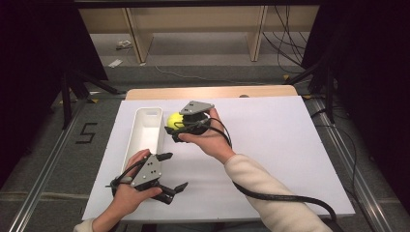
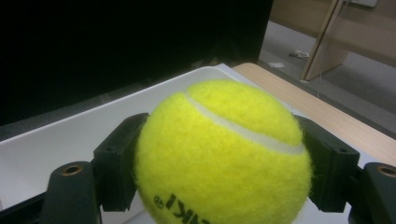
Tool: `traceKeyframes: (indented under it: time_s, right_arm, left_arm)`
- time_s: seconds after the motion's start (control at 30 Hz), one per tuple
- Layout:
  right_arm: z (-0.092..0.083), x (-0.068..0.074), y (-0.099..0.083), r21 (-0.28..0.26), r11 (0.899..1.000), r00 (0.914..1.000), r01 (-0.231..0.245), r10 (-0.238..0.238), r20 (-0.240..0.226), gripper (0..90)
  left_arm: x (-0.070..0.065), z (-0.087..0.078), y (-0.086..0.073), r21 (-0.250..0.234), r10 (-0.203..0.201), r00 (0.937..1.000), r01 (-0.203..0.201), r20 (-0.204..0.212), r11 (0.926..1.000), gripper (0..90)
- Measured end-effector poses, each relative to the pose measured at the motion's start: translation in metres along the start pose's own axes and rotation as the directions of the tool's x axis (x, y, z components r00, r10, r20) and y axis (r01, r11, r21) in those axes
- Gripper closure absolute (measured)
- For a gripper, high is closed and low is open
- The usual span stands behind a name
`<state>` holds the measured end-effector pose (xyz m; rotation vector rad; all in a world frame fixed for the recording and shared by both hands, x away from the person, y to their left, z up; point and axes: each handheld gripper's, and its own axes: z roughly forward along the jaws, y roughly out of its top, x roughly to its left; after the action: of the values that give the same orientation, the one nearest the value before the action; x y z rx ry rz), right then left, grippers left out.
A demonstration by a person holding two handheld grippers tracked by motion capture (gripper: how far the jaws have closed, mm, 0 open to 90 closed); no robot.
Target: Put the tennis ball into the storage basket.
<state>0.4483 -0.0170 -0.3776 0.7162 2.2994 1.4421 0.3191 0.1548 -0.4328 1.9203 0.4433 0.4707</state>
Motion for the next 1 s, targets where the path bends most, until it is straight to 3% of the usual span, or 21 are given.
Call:
traceKeyframes:
  time_s: [1.0]
  right_arm:
    - [0.0086, 0.0045, 0.0050, 0.003, 1.000, 0.9999, 0.003, -0.003, -0.011, 26.1]
  left_arm:
    - [-0.0006, 0.0001, 0.0002, 0.002, 0.002, 1.0000, -0.002, 0.004, 1.0000, 0.1]
